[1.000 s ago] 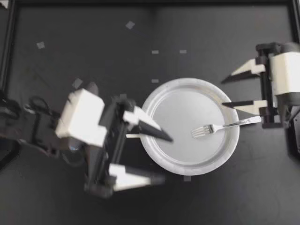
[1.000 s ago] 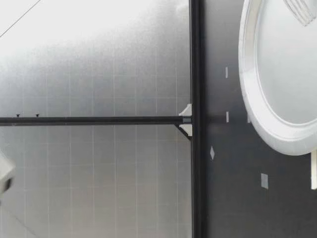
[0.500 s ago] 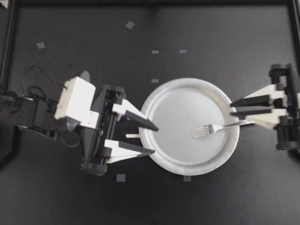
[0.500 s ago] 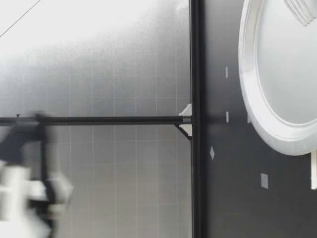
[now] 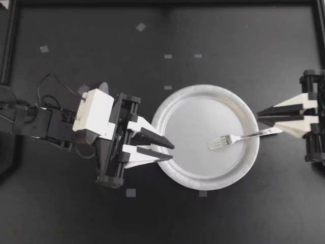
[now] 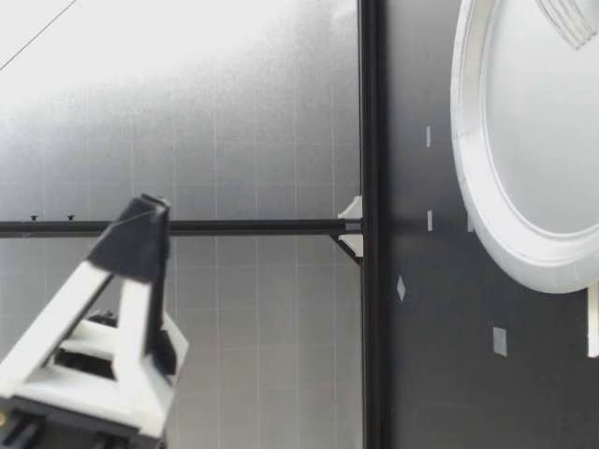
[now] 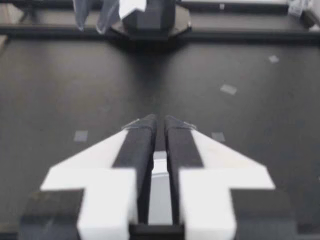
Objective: Pick up the fork and place it on the plate.
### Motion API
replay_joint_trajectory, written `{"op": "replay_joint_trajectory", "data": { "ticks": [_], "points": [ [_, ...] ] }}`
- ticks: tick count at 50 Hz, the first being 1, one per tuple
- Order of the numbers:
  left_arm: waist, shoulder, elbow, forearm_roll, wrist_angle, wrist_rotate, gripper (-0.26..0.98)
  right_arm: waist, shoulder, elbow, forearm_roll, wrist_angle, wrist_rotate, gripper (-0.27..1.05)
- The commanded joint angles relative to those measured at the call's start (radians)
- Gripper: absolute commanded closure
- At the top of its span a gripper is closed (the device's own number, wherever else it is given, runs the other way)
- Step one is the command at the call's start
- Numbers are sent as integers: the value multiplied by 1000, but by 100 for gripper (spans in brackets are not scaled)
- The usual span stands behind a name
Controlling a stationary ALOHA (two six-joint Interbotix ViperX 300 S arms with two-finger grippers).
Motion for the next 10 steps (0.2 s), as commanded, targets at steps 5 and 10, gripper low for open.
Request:
{"op": "replay_joint_trajectory", "data": {
  "ticks": [5, 10],
  "points": [
    [3, 9, -5, -2, -26, 11, 50, 8, 38, 0, 0, -38, 3, 55],
    [3, 21, 3, -2, -43, 8, 50, 9, 49, 6, 0, -34, 14, 55]
  ]
}}
